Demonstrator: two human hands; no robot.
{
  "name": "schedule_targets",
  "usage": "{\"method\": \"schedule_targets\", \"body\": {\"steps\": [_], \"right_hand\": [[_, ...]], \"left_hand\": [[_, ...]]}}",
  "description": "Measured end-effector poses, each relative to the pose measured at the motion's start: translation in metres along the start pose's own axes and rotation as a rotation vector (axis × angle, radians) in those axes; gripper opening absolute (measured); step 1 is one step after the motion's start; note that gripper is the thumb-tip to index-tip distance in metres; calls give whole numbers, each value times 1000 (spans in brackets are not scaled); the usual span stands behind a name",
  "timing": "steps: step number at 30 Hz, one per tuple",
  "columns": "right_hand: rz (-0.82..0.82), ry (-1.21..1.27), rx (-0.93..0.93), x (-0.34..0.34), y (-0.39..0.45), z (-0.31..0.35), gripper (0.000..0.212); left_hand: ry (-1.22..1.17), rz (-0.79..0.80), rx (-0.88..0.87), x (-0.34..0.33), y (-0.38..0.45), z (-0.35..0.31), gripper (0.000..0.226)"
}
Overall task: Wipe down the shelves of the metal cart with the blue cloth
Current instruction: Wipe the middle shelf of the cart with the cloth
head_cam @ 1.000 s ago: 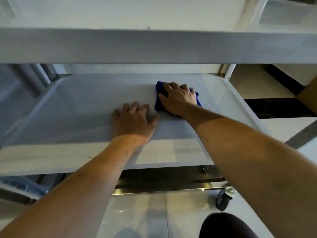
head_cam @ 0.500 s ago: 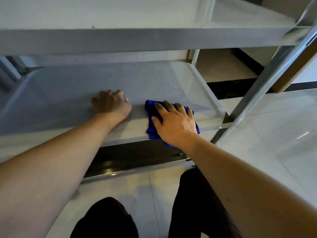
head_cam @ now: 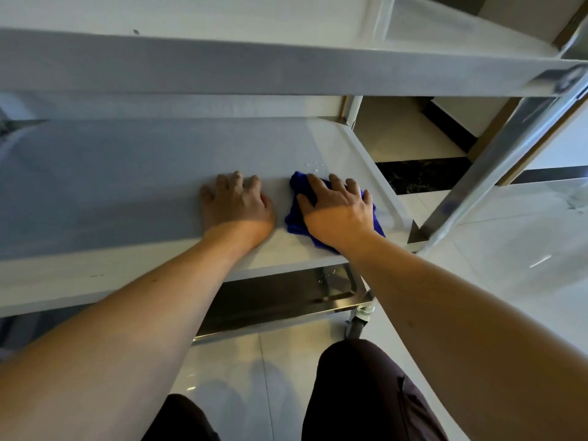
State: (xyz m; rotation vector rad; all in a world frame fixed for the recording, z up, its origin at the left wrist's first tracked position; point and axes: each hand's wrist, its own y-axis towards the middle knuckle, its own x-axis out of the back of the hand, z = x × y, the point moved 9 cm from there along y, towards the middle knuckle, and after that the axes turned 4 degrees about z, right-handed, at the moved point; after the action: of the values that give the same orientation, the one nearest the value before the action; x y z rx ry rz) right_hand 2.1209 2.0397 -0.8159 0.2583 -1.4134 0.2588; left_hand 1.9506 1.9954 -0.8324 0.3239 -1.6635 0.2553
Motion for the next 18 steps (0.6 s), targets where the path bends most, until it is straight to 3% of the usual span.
{"method": "schedule_targets", "body": {"steps": [8, 18], "right_hand": [[-17, 14, -83, -5, 109, 3, 56], [-9, 29, -110, 5, 204, -22, 57]], "left_hand": [[1, -71, -8, 7, -4, -3, 65], [21, -56, 33, -4, 8, -2, 59]]}}
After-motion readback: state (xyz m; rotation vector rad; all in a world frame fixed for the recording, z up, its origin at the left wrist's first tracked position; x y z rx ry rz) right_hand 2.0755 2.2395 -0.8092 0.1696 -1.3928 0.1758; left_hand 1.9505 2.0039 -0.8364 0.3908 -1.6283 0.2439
